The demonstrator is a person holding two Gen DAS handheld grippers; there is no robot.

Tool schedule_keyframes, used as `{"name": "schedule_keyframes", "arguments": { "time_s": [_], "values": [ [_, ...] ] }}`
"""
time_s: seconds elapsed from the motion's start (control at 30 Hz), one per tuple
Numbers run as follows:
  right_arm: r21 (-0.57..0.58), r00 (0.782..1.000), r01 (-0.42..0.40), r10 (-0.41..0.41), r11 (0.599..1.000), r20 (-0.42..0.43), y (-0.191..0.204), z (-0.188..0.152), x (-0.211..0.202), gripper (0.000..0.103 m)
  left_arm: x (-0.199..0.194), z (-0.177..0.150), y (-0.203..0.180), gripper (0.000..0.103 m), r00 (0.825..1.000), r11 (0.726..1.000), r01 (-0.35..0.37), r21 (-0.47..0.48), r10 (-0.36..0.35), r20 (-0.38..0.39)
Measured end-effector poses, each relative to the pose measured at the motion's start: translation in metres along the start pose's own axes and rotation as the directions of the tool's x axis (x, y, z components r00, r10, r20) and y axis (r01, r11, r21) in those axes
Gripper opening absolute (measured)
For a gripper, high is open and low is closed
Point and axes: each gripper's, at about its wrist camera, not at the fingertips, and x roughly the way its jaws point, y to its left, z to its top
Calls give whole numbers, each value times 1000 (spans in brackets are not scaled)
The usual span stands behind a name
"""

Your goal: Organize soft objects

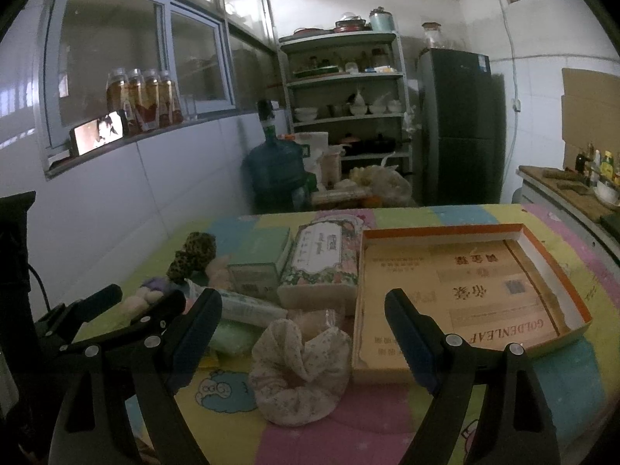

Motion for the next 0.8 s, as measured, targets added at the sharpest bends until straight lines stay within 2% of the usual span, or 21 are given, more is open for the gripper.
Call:
{"name": "schedule_keyframes", "arguments": {
  "time_s": [0.7, 0.8],
  "values": [
    [13, 1000, -30, 30, 999, -9, -1, -9, 3, 87, 4, -6, 2, 85, 1000, 1000, 0, -11, 0, -4],
    [-52, 998, -61, 61, 997, -6, 2, -13, 2, 87, 3, -9, 8, 85, 1000, 1000, 8, -18, -7, 14]
  ]
}}
